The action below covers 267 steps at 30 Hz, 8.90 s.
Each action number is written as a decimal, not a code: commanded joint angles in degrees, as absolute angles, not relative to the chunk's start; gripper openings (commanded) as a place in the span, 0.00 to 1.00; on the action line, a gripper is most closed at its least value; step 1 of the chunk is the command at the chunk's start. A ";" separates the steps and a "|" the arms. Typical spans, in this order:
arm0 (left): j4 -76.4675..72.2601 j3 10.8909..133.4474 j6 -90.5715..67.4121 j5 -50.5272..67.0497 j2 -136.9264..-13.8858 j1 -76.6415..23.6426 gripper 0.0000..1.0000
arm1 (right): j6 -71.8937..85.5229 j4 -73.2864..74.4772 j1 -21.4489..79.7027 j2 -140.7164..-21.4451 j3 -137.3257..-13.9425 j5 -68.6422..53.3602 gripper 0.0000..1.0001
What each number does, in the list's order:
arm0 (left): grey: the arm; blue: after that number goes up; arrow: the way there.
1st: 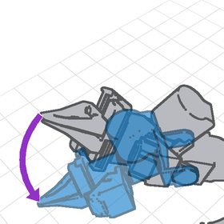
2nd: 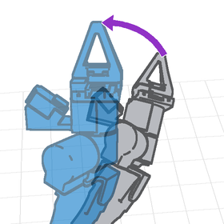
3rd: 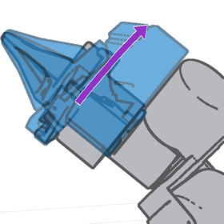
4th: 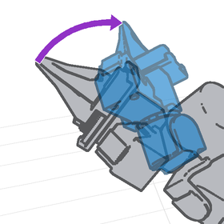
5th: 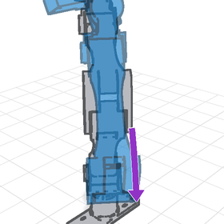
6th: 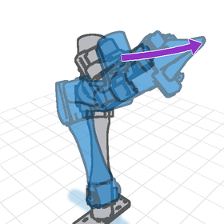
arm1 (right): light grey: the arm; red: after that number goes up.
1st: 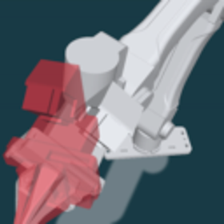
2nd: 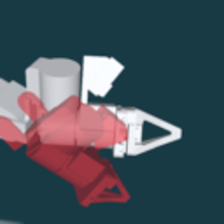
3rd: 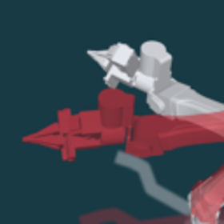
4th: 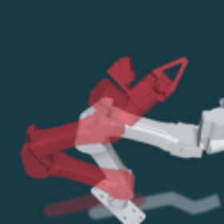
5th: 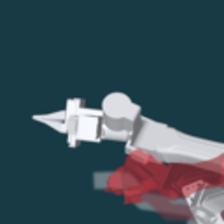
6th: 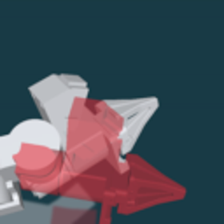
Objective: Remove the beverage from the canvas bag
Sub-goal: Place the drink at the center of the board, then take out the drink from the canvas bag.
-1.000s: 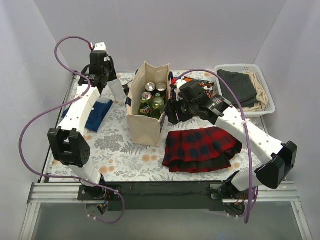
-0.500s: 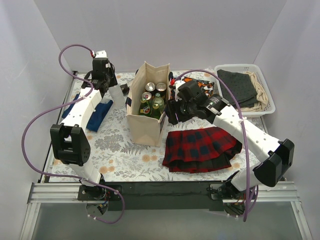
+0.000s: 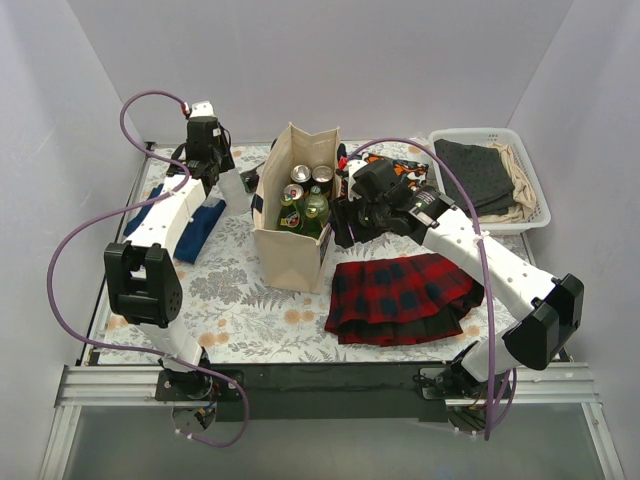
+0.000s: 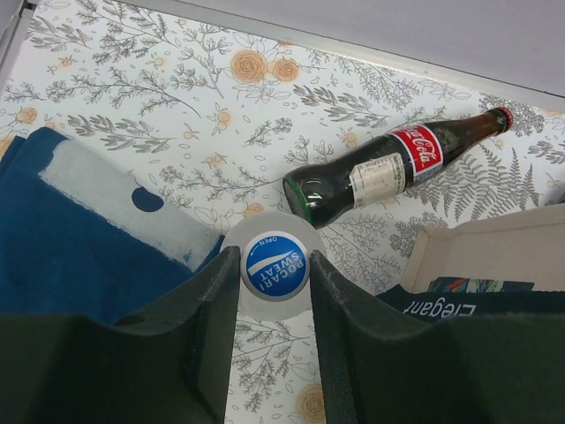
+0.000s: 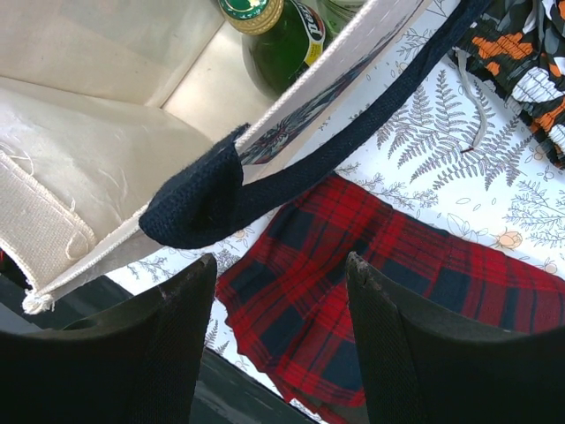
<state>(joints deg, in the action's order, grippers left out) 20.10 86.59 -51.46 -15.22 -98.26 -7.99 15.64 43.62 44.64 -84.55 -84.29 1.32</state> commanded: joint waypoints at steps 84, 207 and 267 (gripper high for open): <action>49.21 116.18 -46.76 4.92 -98.96 -25.75 0.50 | 19.07 36.92 38.06 -89.03 -96.85 -6.15 0.66; 47.29 96.07 -67.06 -21.54 -96.94 -32.70 0.57 | 8.44 37.97 47.37 -82.35 -80.24 -11.87 0.69; 43.07 93.69 -69.70 -19.25 -100.11 -32.08 0.25 | 7.82 38.23 47.37 -83.67 -80.68 -10.11 0.69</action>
<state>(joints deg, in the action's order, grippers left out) 45.08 91.68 -68.58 -19.70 -100.99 -32.32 9.15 35.07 46.92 -82.98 -80.86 -10.76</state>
